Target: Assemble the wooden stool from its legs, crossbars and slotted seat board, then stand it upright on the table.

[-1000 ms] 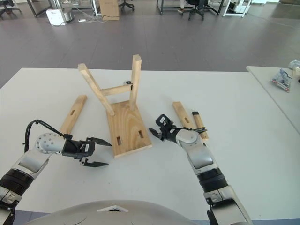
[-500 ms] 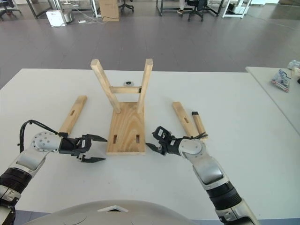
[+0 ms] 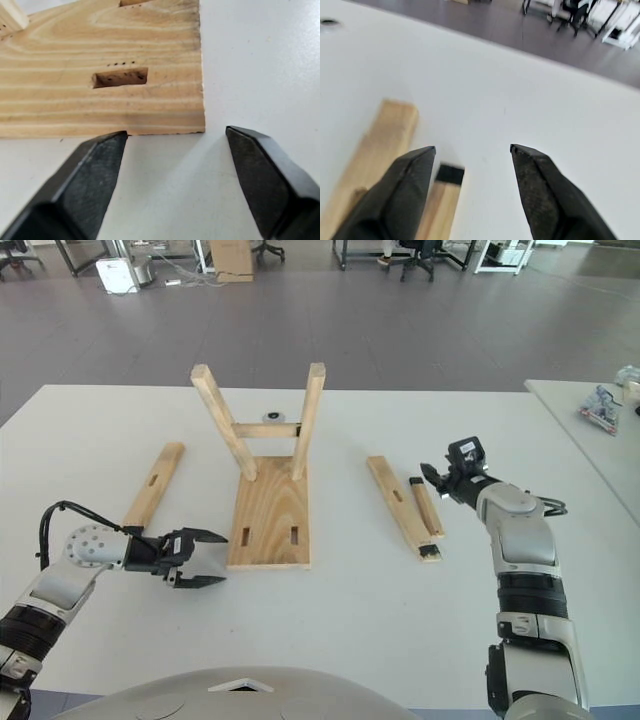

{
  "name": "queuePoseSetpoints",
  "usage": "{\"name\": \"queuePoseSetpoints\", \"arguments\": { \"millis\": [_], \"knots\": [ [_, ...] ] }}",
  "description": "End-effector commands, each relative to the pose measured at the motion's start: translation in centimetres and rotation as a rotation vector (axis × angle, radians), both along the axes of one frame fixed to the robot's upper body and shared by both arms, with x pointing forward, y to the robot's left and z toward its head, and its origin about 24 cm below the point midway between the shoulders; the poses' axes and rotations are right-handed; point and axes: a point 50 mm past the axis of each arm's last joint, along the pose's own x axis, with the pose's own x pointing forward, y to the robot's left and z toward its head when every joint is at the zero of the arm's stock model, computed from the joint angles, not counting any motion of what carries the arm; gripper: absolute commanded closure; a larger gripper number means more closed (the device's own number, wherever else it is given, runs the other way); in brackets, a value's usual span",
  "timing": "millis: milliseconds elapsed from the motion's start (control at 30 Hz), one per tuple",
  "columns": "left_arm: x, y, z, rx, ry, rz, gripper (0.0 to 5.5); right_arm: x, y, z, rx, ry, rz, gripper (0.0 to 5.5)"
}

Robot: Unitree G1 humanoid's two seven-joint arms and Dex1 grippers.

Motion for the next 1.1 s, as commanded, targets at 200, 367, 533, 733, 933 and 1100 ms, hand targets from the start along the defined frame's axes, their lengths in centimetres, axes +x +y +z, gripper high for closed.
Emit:
{"name": "queuePoseSetpoints", "arguments": {
  "millis": [200, 367, 533, 733, 933, 1100],
  "knots": [
    [-0.8, 0.6, -0.7, 0.046, 0.051, 0.018, 1.85, -1.7, 1.0, -3.3, 0.097, 0.145, 0.024, 2.70],
    [-1.0, 0.4, -0.8, 0.044, 0.056, 0.016, 1.85, -2.9, 0.8, -5.3, 0.076, 0.268, 0.004, 2.70],
    [-1.1, 0.3, -0.8, 0.043, 0.052, 0.030, 1.85, -4.1, -0.1, -6.3, 0.086, 0.395, -0.104, 3.37],
    [-1.8, 0.7, -2.3, 0.060, 0.105, 0.165, 1.85, -6.7, 1.5, -7.8, 0.153, 0.483, -0.078, 4.18],
    [-2.3, 1.6, -2.1, 0.085, 0.136, 0.315, 1.85, -6.0, 1.6, -6.8, 0.131, 0.367, -0.116, 4.18],
    [2.0, 4.3, 6.2, -0.186, -0.011, 0.524, 1.85, -1.2, 0.4, 2.4, 0.059, -0.171, -0.202, 4.18]
  ]
}}
